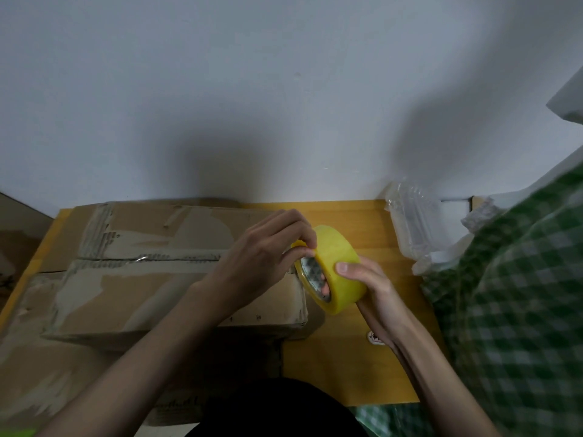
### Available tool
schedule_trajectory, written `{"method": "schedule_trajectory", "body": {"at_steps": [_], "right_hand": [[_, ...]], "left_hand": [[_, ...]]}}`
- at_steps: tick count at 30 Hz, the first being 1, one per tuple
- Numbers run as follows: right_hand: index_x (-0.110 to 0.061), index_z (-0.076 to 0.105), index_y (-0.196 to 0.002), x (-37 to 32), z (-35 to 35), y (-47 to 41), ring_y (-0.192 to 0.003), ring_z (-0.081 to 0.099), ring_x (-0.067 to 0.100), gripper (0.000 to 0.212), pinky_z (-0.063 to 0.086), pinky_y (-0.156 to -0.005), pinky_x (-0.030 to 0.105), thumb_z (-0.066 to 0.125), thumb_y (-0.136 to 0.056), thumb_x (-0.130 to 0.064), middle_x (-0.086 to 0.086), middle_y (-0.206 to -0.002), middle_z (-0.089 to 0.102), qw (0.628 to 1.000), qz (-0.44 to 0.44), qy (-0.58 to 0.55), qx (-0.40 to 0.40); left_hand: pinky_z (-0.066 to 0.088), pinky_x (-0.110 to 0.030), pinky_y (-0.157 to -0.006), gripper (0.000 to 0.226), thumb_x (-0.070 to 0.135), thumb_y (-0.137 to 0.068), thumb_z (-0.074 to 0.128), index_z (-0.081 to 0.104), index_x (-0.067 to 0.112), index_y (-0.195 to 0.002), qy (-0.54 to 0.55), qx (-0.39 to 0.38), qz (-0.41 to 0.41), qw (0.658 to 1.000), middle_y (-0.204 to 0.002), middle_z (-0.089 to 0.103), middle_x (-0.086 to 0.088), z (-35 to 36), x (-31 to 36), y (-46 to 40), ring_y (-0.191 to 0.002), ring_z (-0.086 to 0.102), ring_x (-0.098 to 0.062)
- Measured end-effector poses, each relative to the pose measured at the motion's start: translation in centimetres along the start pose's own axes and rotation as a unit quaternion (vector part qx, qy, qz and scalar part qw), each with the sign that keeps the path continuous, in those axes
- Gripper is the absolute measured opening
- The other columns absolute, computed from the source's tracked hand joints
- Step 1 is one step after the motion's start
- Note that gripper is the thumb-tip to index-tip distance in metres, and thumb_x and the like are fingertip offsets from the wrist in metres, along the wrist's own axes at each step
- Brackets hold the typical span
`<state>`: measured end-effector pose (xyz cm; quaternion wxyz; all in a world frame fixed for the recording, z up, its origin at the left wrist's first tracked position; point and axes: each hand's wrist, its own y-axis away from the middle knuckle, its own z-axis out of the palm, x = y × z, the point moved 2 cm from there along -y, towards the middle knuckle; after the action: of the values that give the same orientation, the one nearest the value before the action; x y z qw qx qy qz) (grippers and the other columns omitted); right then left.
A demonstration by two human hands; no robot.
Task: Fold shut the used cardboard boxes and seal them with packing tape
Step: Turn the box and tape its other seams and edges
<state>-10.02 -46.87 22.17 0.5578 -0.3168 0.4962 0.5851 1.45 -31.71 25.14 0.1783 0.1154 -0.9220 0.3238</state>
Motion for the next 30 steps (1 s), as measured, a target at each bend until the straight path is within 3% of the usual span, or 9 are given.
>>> {"method": "schedule_trajectory", "body": {"at_steps": [9,15,22,25,30], "right_hand": [[-0.019,0.077,-0.088,-0.1,0.6,-0.1,-0.072,0.063,0.023,0.028,0.049,-0.07,0.036,0.069,-0.074,-0.042,0.014,-0.077,0.068,0.999,-0.005,-0.006,0.032],[-0.019,0.076,-0.086,0.1,1.3,-0.2,-0.07,0.065,0.019,0.029,0.052,-0.063,0.028,0.069,-0.071,-0.043,0.015,-0.077,0.068,0.999,-0.006,-0.001,0.047],[-0.005,0.071,-0.097,0.4,2.2,-0.6,-0.075,0.066,0.023,0.046,0.054,-0.07,0.034,0.072,-0.074,-0.045,0.016,-0.081,0.069,0.998,0.012,-0.022,0.06],[-0.007,0.069,-0.104,0.0,2.6,-0.9,-0.078,0.067,0.02,0.039,0.054,-0.069,0.033,0.067,-0.082,-0.039,0.013,-0.082,0.07,0.998,0.007,-0.006,0.058],[-0.011,0.07,-0.105,-0.2,2.7,-1.0,-0.08,0.068,0.018,0.032,0.054,-0.07,0.03,0.062,-0.086,-0.036,0.01,-0.084,0.072,0.999,0.004,0.007,0.052]], "left_hand": [[0.049,-0.031,-0.078,0.007,0.0,-0.089,0.07,0.065,0.003,-0.087,-0.009,0.028,-0.021,0.999,-0.095,0.06,-0.007,0.2,0.1,-0.3,-0.089,0.059,-0.019],[0.048,-0.036,-0.076,0.01,-0.006,-0.089,0.068,0.062,0.002,-0.086,-0.016,0.017,-0.018,1.0,-0.094,0.059,-0.008,0.0,-0.1,-0.1,-0.087,0.057,-0.023],[0.05,-0.032,-0.08,0.008,0.0,-0.088,0.073,0.066,0.001,-0.09,-0.004,0.038,-0.049,0.998,-0.099,0.062,-0.008,-0.4,-0.7,0.8,-0.093,0.061,-0.02],[0.052,-0.026,-0.082,0.021,0.003,-0.087,0.076,0.072,0.001,-0.108,-0.001,0.052,-0.065,0.997,-0.101,0.066,-0.009,-1.2,-1.2,0.6,-0.094,0.064,-0.017],[0.057,-0.032,-0.08,0.013,0.008,-0.088,0.076,0.078,0.002,-0.1,-0.011,0.07,-0.044,0.996,-0.099,0.072,-0.008,-1.6,-1.1,0.9,-0.092,0.069,-0.017]]}}
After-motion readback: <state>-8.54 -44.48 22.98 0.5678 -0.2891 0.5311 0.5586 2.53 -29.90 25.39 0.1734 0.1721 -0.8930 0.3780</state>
